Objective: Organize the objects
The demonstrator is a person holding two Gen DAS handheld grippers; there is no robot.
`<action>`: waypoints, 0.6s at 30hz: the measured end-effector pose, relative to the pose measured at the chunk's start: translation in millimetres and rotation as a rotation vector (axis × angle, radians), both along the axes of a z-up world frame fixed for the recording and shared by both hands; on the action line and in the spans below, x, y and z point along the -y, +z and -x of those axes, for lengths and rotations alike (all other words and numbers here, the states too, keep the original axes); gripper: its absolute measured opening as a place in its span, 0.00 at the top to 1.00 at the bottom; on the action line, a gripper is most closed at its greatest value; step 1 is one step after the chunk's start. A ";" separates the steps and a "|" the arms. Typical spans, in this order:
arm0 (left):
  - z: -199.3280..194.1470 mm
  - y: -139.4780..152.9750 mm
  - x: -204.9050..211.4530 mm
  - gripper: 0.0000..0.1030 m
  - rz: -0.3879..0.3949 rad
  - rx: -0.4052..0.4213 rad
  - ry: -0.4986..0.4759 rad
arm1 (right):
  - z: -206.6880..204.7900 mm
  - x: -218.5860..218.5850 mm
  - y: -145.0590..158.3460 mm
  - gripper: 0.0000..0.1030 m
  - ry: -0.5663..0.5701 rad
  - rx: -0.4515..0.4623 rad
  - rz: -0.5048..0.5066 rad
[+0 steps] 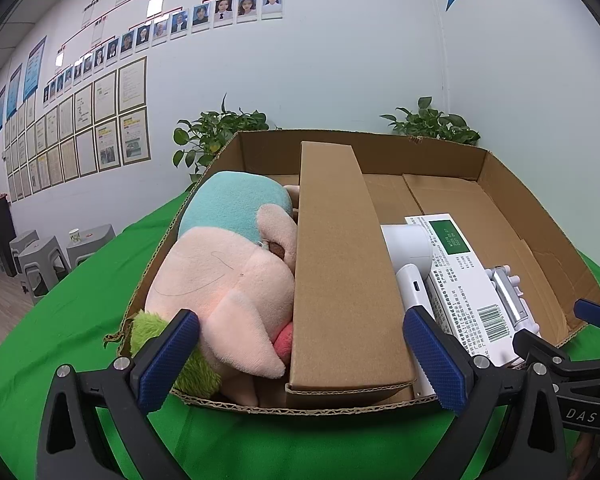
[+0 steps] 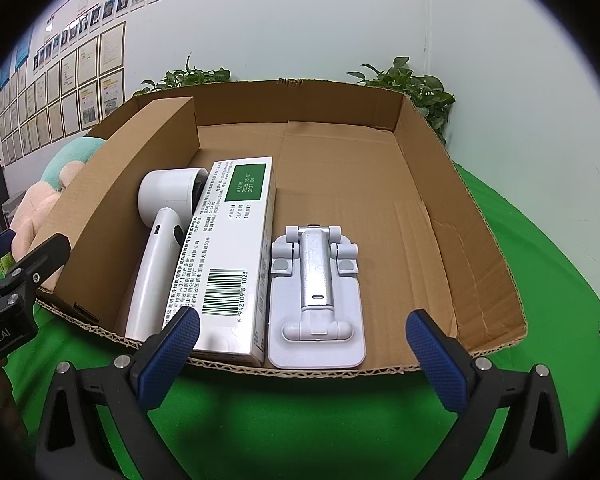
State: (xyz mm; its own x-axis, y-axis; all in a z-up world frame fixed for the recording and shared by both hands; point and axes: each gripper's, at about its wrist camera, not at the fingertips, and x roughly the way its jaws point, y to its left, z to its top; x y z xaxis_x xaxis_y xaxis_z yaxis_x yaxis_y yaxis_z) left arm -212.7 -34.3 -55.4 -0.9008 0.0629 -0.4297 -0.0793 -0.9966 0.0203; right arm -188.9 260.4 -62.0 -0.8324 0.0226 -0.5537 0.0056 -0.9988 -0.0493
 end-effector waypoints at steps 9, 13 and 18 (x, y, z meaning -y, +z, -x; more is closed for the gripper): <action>-0.4 -0.3 0.1 0.00 0.000 0.000 0.000 | 0.3 0.0 -0.1 0.01 0.000 0.000 0.000; -0.4 0.0 0.6 0.00 0.000 -0.001 0.000 | 0.6 0.1 -0.2 0.01 0.000 0.000 0.000; -0.2 -0.8 -0.4 0.00 0.001 -0.001 0.000 | 0.5 -0.1 -0.2 0.01 0.000 0.000 -0.001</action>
State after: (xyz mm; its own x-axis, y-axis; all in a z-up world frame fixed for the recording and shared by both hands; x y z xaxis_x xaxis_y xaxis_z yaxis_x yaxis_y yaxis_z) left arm -212.5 -33.9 -56.2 -0.9010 0.0625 -0.4292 -0.0793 -0.9966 0.0213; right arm -189.4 260.5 -62.1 -0.8322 0.0229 -0.5540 0.0058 -0.9987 -0.0499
